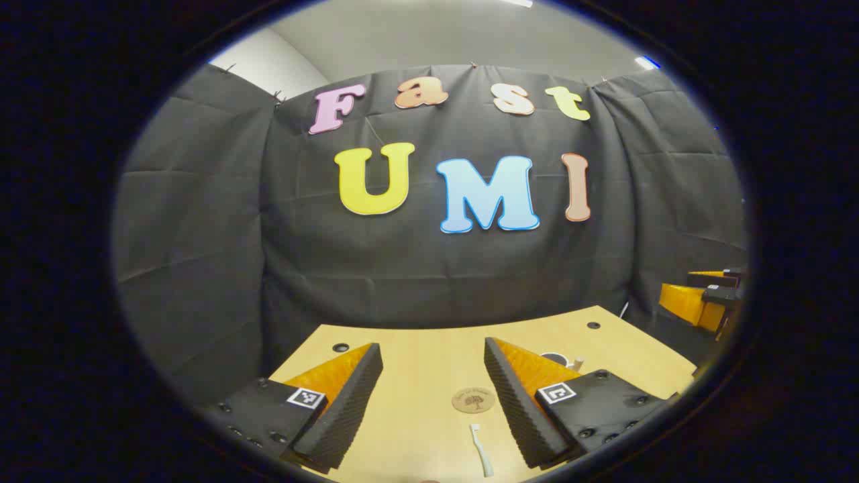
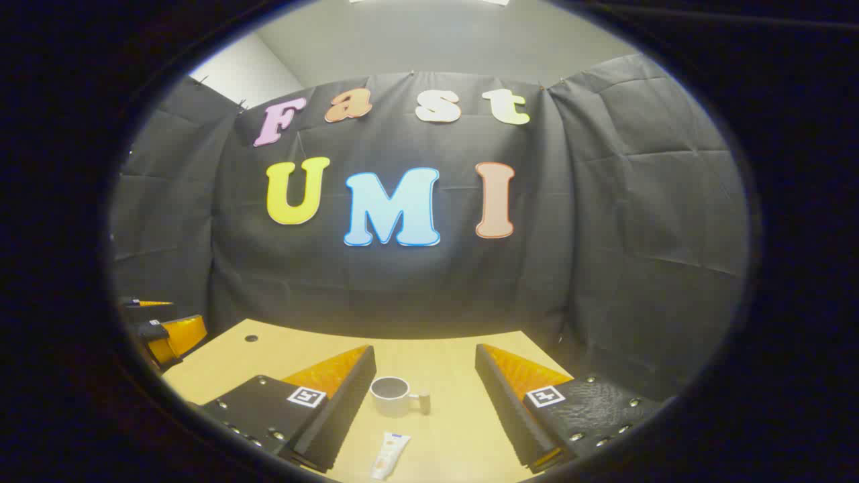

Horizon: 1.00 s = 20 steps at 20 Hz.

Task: Put the toothbrush and toothpaste on the desktop into the cup, then pick up the cup and place it on the coaster on the desktop.

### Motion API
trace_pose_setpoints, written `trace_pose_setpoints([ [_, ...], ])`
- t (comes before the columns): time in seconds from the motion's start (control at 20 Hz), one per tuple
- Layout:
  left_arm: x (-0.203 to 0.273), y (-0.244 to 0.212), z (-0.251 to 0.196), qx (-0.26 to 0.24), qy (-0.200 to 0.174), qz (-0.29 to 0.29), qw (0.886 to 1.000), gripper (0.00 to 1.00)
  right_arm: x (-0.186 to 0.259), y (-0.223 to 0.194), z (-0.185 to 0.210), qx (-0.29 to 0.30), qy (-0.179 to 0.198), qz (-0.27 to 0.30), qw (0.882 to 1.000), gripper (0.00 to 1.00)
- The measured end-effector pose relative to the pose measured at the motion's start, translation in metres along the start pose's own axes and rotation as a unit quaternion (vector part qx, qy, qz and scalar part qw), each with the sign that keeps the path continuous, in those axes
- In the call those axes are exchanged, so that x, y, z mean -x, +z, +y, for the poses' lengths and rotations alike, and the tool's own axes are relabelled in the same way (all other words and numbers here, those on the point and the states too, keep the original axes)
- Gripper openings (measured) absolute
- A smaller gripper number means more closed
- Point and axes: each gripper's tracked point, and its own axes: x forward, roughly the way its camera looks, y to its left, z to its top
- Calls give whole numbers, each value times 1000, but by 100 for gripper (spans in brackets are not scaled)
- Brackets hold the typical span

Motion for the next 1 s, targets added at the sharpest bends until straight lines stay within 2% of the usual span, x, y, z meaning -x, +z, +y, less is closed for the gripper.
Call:
trace_pose_setpoints([
  [0.35, -12, 0, -12, 24, -12, 9, 1000, 99, -22, -15, 4, -13, 18, 38, 999, 93],
  [0.4, -14, 0, -13, 23, -16, 10, 1000, 99, -21, -19, 5, -10, 21, 44, 999, 96],
  [0.45, -15, 3, -14, 23, -22, 7, 999, 97, -22, -19, 6, -10, 24, 46, 999, 93],
  [0.55, -15, 4, -13, 23, -22, 7, 999, 100, -25, -20, 8, -12, 30, 52, 998, 93],
  [0.65, -15, 6, -12, 22, -22, 10, 999, 96, -29, -22, 9, -18, 35, 58, 998, 92],
  [0.75, -16, 6, -12, 22, -21, 18, 999, 99, -32, -26, 10, -25, 38, 66, 997, 93],
  [0.8, -17, 5, -12, 25, -22, 20, 999, 97, -34, -28, 11, -25, 38, 69, 997, 96],
  [0.85, -19, 3, -13, 27, -23, 26, 999, 100, -36, -29, 11, -24, 37, 74, 996, 93],
  [0.9, -22, -2, -14, 29, -24, 35, 999, 96, -37, -34, 11, -22, 38, 81, 996, 93],
  [0.95, -29, -8, -18, 33, -29, 48, 998, 97, -39, -39, 12, -21, 38, 90, 995, 93],
  [1.0, -36, -15, -23, 38, -34, 63, 997, 99, -41, -47, 11, -18, 38, 104, 994, 96],
])
